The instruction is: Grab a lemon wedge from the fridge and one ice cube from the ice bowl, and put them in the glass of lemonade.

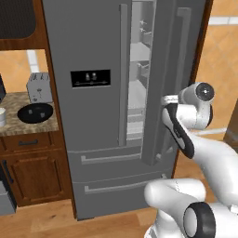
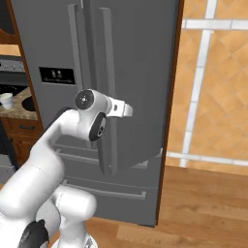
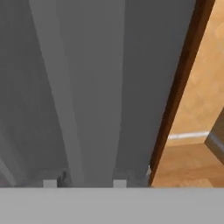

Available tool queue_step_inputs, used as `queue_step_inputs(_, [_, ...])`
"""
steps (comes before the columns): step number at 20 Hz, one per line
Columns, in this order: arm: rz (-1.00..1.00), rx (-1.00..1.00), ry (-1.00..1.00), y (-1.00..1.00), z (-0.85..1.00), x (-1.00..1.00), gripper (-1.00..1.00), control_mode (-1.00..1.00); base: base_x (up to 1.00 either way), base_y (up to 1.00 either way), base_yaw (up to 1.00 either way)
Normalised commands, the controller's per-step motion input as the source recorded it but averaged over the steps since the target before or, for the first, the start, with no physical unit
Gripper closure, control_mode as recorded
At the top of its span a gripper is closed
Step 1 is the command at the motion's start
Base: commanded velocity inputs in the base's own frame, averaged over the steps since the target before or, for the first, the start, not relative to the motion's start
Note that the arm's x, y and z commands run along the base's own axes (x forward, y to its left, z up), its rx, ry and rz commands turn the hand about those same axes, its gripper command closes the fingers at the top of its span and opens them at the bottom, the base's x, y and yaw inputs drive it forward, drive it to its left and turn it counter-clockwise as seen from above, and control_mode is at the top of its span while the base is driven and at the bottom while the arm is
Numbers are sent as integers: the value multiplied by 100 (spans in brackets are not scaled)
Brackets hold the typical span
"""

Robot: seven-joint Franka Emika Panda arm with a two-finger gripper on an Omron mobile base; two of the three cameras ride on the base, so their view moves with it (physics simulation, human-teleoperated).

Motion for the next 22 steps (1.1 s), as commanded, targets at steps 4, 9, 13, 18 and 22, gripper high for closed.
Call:
queue_step_inputs(4, [-6,6,-8,-100,31,-97,100,-100,0,0,0])
queue_step_inputs(9, [-10,4,-3,-78,28,-66,-100,-100,0,0,0])
queue_step_inputs(13, [-2,0,0,-40,56,-39,-100,-100,0,0,0])
queue_step_inputs(18, [0,0,-6,-38,85,-96,-100,-100,0,0,0])
queue_step_inputs(22, [0,-5,-2,18,96,-100,-100,-100,0,0,0])
